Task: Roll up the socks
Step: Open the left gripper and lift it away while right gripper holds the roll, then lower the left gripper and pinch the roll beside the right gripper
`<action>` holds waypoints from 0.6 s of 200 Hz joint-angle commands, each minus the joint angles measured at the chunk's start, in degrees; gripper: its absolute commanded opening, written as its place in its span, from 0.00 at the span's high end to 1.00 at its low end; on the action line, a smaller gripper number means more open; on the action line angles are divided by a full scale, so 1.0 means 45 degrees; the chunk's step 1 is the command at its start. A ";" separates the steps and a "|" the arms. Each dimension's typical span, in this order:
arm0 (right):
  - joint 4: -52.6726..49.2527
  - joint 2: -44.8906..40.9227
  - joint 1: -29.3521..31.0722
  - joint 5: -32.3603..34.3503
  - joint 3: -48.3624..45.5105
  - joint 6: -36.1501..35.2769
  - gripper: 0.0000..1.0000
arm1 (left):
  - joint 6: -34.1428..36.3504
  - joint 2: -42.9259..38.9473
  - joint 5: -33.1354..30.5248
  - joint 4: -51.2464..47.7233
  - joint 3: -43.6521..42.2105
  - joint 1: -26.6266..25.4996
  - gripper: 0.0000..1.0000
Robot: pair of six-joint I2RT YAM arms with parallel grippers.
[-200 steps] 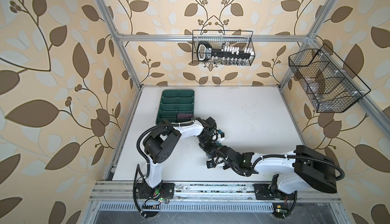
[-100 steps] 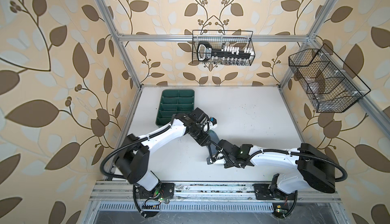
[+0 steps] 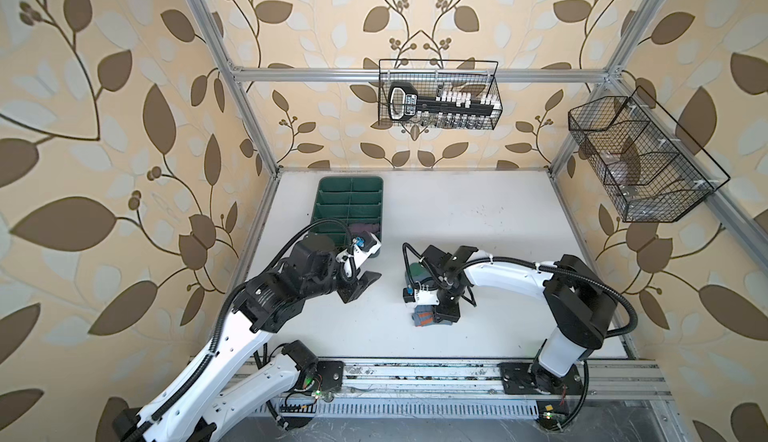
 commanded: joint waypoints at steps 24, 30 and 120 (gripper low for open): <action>-0.1180 0.1468 -0.1031 -0.1646 0.1109 -0.0337 1.00 | 0.1518 0.0812 0.0365 -0.1051 0.0196 -0.1049 0.46; -0.1087 0.1539 -0.1131 -0.1633 0.1148 -0.0328 1.00 | 0.1579 0.0990 -0.0103 -0.0931 0.0006 -0.1555 0.46; -0.0709 0.2424 -0.1862 -0.2199 0.1552 -0.0422 1.00 | 0.0880 0.6083 -0.5011 0.5646 -0.3167 -0.7487 0.44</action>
